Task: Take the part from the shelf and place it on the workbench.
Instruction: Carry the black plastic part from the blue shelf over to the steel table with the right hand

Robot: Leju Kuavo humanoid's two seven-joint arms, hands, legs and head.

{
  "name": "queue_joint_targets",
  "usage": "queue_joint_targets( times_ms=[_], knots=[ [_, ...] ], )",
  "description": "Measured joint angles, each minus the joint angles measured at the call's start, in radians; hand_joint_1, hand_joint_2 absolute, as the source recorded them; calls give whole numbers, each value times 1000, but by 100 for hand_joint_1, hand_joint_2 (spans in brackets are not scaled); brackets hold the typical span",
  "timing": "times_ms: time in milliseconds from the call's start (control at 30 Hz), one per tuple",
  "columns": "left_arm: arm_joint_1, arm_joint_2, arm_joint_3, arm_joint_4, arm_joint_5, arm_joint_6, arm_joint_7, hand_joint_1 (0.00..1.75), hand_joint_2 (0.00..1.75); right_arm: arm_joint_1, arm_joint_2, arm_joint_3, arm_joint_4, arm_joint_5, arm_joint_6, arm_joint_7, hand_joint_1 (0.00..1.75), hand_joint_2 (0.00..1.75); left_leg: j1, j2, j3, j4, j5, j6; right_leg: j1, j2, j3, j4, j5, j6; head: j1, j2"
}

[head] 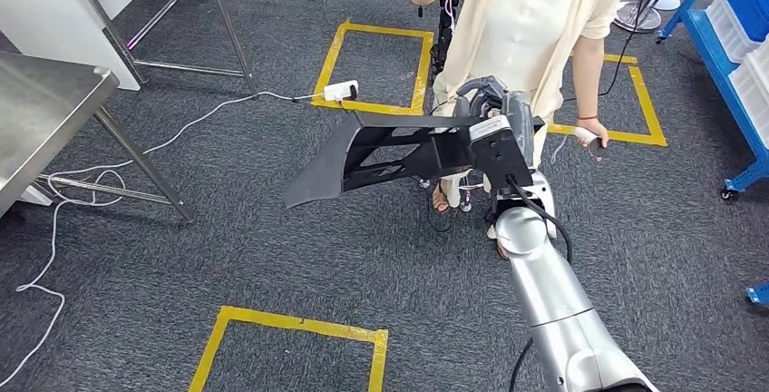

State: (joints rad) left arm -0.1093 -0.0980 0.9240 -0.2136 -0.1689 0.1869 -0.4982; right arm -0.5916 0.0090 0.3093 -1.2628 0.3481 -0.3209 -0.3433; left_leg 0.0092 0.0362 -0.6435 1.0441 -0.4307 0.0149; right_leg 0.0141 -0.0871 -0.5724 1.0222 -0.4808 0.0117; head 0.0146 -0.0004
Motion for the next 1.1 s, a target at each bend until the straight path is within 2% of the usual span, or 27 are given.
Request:
queue_joint_targets(
  times_ms=[33, 100, 167, 200, 233, 267, 300, 367, 400, 433, 467, 533, 600, 667, 700, 733, 767, 800, 867, 933, 967, 1033, 1100],
  knots=[
    [0, 0, 0, 0, 0, 0, 0, 0, 175, 0, 0, 0, 0, 0, 0, 0, 175, 175, 1, -8, 2, -5, 4, 6, -1, 5, -3, 6, -5, 4, 0, 0],
    [-1, 0, 1, 0, 1, 0, 0, 0, 175, -2, 0, 0, 1, 0, 0, 0, 175, 175, 7, -24, 5, -14, 12, 19, -7, 40, -30, 63, -36, 8, 1, 0],
    [-2, 0, 4, 0, 3, 0, 1, 0, 175, -3, -1, 1, 5, 0, 0, 0, 175, 175, 8, -42, 4, -15, 15, 26, -16, 73, -90, 189, -88, 4, 3, 0],
    [-2, 0, 5, 0, 5, 0, 1, 0, 175, -3, 0, 2, 9, 0, 0, 0, 175, 175, 9, -53, 4, -15, 15, 27, -20, 79, -119, 250, -107, 6, 4, 0],
    [-1, 0, 6, 0, 7, 0, 1, 0, 175, -3, 1, 2, 13, 0, 1, 0, 175, 175, 9, -64, 4, -15, 16, 27, -24, 80, -136, 285, -114, 11, 4, 0],
    [0, 0, 7, 0, 10, 0, 2, 0, 175, -4, 2, 3, 17, 0, 1, 0, 175, 175, 11, -75, 4, -15, 17, 25, -28, 82, -135, 282, -106, 20, 4, 0],
    [1, 0, 8, 0, 11, 0, 2, 0, 175, -7, 4, 4, 20, 0, 2, 0, 175, 175, 13, -86, 4, -14, 18, 23, -33, 84, -115, 241, -84, 31, 4, 0],
    [1, -1, 8, 0, 14, 0, 3, 0, 175, -17, 9, 5, 26, 0, 3, 0, 175, 175, 15, -105, 0, -11, 20, 13, -44, 112, -48, 100, -32, 50, 5, 0],
    [0, -1, 8, 0, 16, 0, 3, 0, 175, -23, 12, 6, 29, 0, 3, 0, 175, 175, 14, -113, -3, -11, 21, 6, -46, 128, -22, 46, -14, 53, 5, 0],
    [0, 0, 8, 0, 17, 0, 3, 0, 175, -28, 15, 7, 32, 0, 5, 0, 175, 175, 14, -122, -6, -11, 24, -2, -46, 139, -7, 14, -5, 52, 4, 0],
    [1, 0, 9, 0, 19, 1, 3, 0, 175, -32, 18, 8, 35, 0, 7, 0, 175, 175, 14, -130, -9, -13, 27, -10, -42, 141, -3, 3, -3, 46, 3, 0],
    [6, -1, 14, 0, 21, 5, 3, 0, 175, -40, 27, 10, 42, 0, 12, 0, 175, 175, 19, -137, -14, -17, 32, -23, -45, 125, -2, 1, 4, 32, 1, 0],
    [9, -2, 21, 0, 23, 9, 3, 0, 175, -50, 38, 13, 48, 0, 16, 0, 175, 175, 20, -101, -36, 26, 2, -30, -51, 108, -1, -3, 9, 12, -4, 0],
    [7, -3, 25, 0, 24, 11, 3, 0, 175, -56, 44, 15, 55, 0, 18, 0, 175, 175, 19, -57, -88, 143, -63, -32, -44, 89, -1, -4, 9, -3, -8, 0],
    [7, -3, 27, 0, 24, 12, 3, 0, 175, -57, 46, 15, 59, 0, 18, 0, 175, 175, 19, -50, -117, 207, -90, -34, -39, 79, 0, -4, 8, -7, -8, 0],
    [7, -3, 28, 0, 25, 12, 3, 0, 175, -58, 47, 16, 63, 0, 18, 0, 175, 175, 20, -47, -136, 251, -104, -35, -36, 68, 0, -4, 7, -8, -8, 0],
    [8, -3, 29, 0, 26, 12, 3, 0, 175, -58, 48, 16, 67, 0, 18, 0, 175, 175, 20, -44, -140, 263, -101, -36, -34, 59, 0, -4, 6, -8, -8, 0],
    [8, -3, 31, 0, 27, 12, 3, 0, 175, -58, 49, 16, 70, 0, 18, 0, 175, 175, 20, -40, -124, 236, -81, -36, -33, 50, 1, -3, 5, -9, -8, 0],
    [8, -3, 32, 0, 30, 12, 3, 0, 175, -60, 50, 17, 74, 0, 18, 0, 175, 175, 18, -13, -55, 109, -27, -34, -29, 35, 3, -2, 2, -6, -9, 0],
    [6, -3, 32, 0, 30, 12, 3, 0, 175, -64, 52, 17, 75, 0, 18, 0, 175, 175, 14, 8, -7, 18, 0, -27, -20, 23, 2, 0, -3, 1, -7, 0],
    [6, -3, 33, 0, 30, 12, 2, 0, 175, -67, 53, 18, 77, 0, 18, -1, 175, 175, 10, 8, -3, 6, -1, -23, -16, 17, 2, 0, -4, 4, -6, 0],
    [6, -4, 33, 0, 31, 12, 1, 0, 175, -72, 55, 19, 81, 0, 18, -2, 175, 175, 8, -9, -3, 0, 3, -12, -12, 6, 3, -1, -7, 12, -3, 0],
    [5, -5, 34, 0, 31, 12, 1, 0, 175, -78, 56, 20, 84, 0, 19, -4, 175, 175, 10, -23, 4, -11, 10, 2, -14, 24, -10, 31, -28, 19, -3, 0]
  ],
)
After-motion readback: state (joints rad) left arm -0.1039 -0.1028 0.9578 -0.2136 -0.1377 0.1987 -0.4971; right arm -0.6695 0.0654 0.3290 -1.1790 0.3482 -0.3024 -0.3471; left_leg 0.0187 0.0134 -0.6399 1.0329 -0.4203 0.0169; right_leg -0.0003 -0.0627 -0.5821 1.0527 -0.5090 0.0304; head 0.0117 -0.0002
